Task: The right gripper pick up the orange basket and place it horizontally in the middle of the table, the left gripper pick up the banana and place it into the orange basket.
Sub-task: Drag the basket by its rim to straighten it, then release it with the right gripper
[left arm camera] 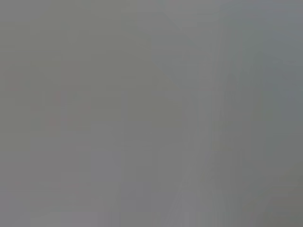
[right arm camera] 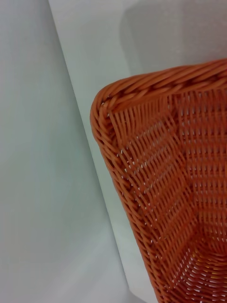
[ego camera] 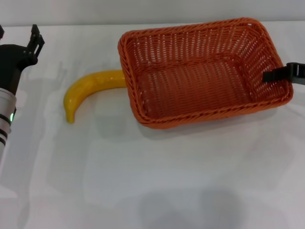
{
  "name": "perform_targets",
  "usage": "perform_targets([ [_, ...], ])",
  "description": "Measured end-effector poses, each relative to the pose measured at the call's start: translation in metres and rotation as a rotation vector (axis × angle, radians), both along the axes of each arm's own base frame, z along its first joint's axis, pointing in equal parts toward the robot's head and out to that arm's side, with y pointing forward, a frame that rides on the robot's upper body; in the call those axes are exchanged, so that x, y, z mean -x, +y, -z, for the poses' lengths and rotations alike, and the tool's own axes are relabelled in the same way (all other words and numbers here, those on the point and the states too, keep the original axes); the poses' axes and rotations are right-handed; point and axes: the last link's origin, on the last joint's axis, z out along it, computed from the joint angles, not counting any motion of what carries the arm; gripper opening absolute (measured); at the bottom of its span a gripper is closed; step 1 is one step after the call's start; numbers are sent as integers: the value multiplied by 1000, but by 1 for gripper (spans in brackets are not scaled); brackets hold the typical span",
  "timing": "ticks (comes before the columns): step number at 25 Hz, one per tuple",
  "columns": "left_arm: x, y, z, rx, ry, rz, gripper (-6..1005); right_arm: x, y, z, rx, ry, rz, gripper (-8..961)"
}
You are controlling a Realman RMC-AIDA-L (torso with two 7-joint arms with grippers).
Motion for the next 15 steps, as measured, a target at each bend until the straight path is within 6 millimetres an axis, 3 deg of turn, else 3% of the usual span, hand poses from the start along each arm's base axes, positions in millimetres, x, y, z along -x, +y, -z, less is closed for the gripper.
perform_targets([
  [15, 1, 0, -1, -1, 3, -1, 832, 3, 1, 0, -12, 17, -5, 232],
])
